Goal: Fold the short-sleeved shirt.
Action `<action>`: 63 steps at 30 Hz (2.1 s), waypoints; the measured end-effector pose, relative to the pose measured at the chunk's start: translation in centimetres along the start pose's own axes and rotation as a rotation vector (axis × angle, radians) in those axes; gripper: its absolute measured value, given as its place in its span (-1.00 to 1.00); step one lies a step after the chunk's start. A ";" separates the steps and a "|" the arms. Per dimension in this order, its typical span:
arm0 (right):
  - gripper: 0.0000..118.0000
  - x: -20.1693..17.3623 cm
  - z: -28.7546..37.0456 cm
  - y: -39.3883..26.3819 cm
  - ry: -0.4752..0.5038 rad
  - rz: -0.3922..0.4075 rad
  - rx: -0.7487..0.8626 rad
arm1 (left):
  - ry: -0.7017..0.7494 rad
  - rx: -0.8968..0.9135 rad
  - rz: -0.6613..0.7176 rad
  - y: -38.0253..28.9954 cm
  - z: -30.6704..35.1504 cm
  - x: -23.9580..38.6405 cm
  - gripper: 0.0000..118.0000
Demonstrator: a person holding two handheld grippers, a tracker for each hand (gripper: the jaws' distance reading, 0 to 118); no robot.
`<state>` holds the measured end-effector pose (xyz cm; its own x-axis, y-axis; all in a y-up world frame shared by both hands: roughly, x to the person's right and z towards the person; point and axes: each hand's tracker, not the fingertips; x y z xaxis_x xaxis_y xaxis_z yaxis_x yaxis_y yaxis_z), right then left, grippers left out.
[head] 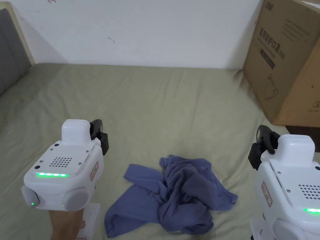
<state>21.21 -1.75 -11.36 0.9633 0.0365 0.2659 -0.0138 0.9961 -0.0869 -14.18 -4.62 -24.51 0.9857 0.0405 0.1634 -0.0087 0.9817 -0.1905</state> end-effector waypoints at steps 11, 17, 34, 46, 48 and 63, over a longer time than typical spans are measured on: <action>-1.00 0.3 0.1 -1.0 -0.002 0.003 -0.028 | -0.008 -0.535 0.124 -6.7 -2.3 -0.7 -1.00; -1.00 0.0 0.0 -2.2 0.005 0.015 -0.056 | -0.042 -0.735 0.221 -11.8 -2.0 -0.9 -0.97; -1.00 0.5 -0.5 -4.4 0.014 0.013 -0.121 | 0.043 -0.920 0.150 -18.9 -2.4 2.0 0.55; -0.85 2.0 -4.0 -7.0 -0.027 0.019 -0.286 | -0.051 -0.823 0.098 -17.5 -1.6 3.2 -0.91; -0.42 2.3 -5.9 -8.4 -0.030 0.013 -0.405 | -0.071 -0.803 0.124 -16.2 -1.4 2.9 -0.91; 0.62 2.0 -14.4 -20.6 0.026 -0.012 -0.953 | -0.138 -0.739 0.209 -13.2 -2.7 1.5 -0.91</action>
<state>27.28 -23.31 -22.82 0.9679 0.0135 0.2509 0.2089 0.5117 -0.8334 -12.14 -18.03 -24.38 0.9455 0.2818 0.1629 -0.0301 0.5741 -0.8182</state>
